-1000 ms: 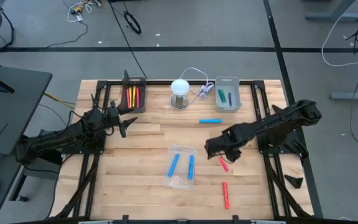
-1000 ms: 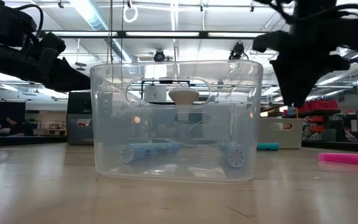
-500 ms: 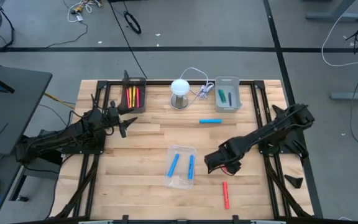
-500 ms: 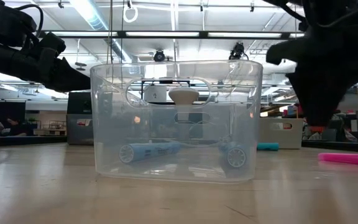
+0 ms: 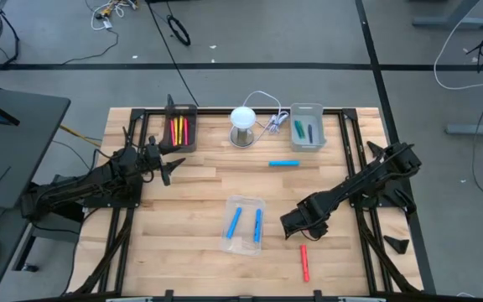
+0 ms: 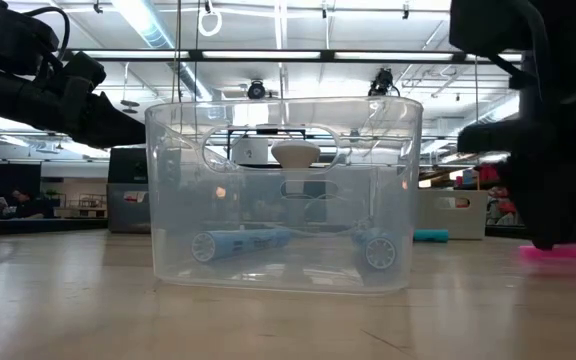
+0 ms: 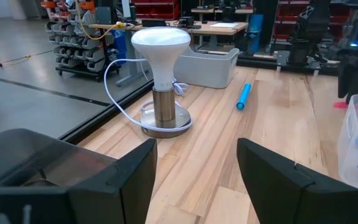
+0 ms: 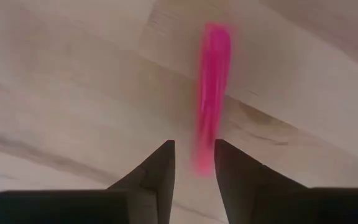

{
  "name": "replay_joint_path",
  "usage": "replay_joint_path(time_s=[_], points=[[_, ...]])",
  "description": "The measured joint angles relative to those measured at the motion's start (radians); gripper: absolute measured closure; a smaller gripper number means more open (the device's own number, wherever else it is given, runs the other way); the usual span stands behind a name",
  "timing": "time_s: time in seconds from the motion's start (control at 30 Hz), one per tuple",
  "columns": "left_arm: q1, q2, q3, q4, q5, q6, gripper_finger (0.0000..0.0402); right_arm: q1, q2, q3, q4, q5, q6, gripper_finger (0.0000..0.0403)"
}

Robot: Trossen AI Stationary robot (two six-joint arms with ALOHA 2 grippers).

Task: Pick & Place Markers
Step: Put the pink pen into the gray bin

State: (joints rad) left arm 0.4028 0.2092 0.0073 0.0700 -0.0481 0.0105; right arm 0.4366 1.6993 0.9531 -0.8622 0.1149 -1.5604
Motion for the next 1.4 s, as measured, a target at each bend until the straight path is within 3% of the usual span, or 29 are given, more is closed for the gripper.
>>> replay_joint_path(time_s=[0.3,0.77,1.17,1.4], points=[[0.0,0.0,0.0,0.0,0.0,0.0,0.0172,-0.001,0.0,-0.032,0.06,0.015,0.008,0.0289],[0.0,0.0,0.0,0.0,0.0,0.0,0.0172,0.008,0.0,-0.032,0.101,-0.082,0.008,0.0291],[0.0,0.0,0.0,0.0,0.0,0.0,0.0172,0.005,-0.003,-0.032,0.118,-0.113,0.052,0.0382],[0.0,0.0,0.0,0.0,0.0,0.0,0.0172,-0.016,-0.009,-0.031,0.104,-0.14,0.225,0.0387]])
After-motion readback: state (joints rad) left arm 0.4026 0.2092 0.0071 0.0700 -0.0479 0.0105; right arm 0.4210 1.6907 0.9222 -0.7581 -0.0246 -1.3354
